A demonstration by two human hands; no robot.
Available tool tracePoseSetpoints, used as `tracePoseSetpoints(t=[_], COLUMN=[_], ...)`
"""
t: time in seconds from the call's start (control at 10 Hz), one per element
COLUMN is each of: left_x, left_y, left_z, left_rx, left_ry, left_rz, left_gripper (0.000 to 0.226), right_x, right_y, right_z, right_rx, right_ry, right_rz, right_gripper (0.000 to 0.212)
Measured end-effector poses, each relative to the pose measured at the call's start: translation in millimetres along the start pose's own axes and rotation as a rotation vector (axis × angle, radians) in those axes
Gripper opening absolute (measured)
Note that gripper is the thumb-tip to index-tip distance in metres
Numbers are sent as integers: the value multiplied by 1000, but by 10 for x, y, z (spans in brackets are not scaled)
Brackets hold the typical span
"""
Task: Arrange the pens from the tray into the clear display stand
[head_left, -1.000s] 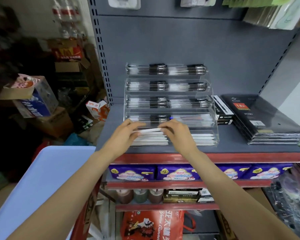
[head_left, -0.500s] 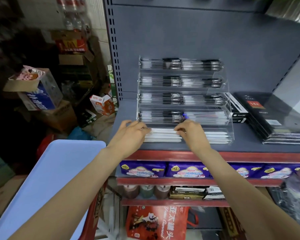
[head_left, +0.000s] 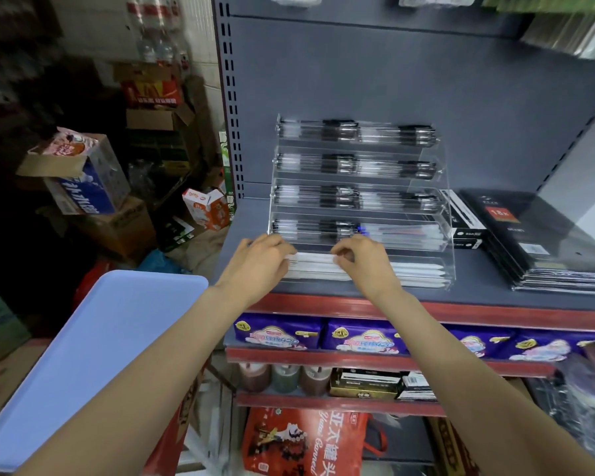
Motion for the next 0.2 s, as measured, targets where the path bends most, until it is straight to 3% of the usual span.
tracePoseSetpoints(t=[0.2], left_x=[-14], left_y=[-180], left_z=[-47], left_rx=[73], left_ry=[-147], left_rz=[-120], left_gripper=[27], right_x=[-69], right_y=[-27], right_z=[-84], right_rx=[26], right_ry=[9], right_rz=[85], right_gripper=[15])
Point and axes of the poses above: each hand's wrist, its own z-axis towards the middle knuckle, its own y-axis out of the palm, x = y × z, the point moved 9 cm from there along z, towards the middle knuckle, and after that the axes turned 5 degrees about z, right-handed, at the moved point
